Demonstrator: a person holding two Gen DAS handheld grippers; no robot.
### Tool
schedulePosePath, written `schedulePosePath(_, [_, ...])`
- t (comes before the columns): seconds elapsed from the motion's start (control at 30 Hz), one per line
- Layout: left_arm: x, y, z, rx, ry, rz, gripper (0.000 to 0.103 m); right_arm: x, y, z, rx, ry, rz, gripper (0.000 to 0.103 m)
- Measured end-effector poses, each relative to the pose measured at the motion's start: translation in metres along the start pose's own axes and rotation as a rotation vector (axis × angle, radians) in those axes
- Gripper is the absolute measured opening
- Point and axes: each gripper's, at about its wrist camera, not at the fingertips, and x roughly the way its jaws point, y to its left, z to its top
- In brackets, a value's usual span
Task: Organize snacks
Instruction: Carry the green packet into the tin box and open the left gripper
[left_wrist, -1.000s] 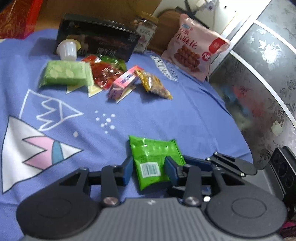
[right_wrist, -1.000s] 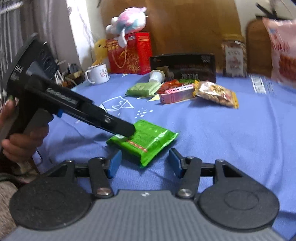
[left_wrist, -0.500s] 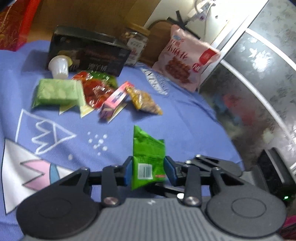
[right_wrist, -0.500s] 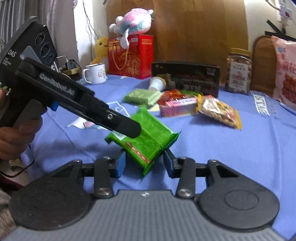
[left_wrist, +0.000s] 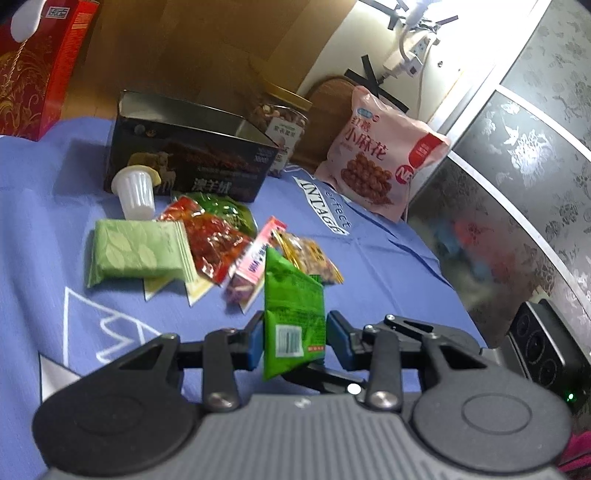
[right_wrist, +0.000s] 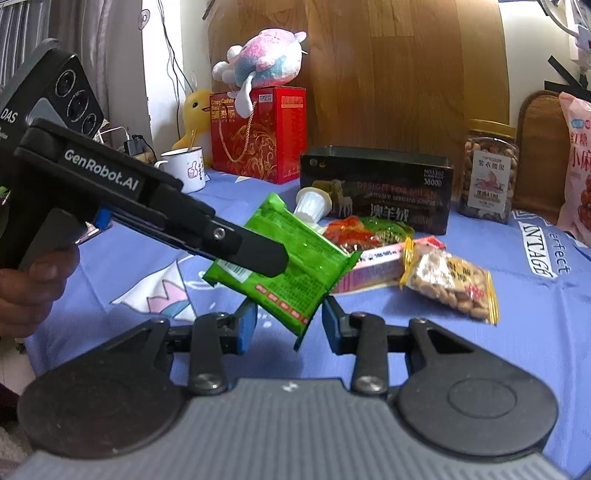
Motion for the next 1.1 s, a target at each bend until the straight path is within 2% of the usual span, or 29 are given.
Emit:
schedulePosePath(0.4, [0.015,0.011,0.048,0.03,-0.047,0.028,0.035,0.029,-0.02,0.037,-0.015,-0.052,-0.009,0.041])
schedulePosePath(0.57, [0.031,0.015,0.076,0.047,-0.039,0.017,0.035,0.044,-0.031,0.06,-0.032,-0.081,-0.005,0.04])
schedulePosePath(0.67, [0.039,0.013,0.091,0.081,-0.058,0.049,0.035,0.057,-0.038,0.073,-0.054,-0.086,-0.028,0.038])
schedulePosePath(0.87, [0.056,0.024,0.126,0.081,-0.079,0.043,0.035,0.078,-0.059,0.094,-0.057,-0.107,-0.047,0.038])
schedulePosePath(1.03, [0.078,0.03,0.161,0.11,-0.092,0.077,0.035,0.1,-0.074,0.116,-0.089,-0.117,-0.097,0.038])
schedulePosePath(1.07, [0.084,0.032,0.168,0.114,-0.097,0.087,0.039,0.105,-0.078,0.12,-0.092,-0.115,-0.108,0.038])
schedulePosePath(1.1, [0.09,0.034,0.174,0.121,-0.104,0.111,0.047,0.111,-0.082,0.123,-0.093,-0.11,-0.127,0.039])
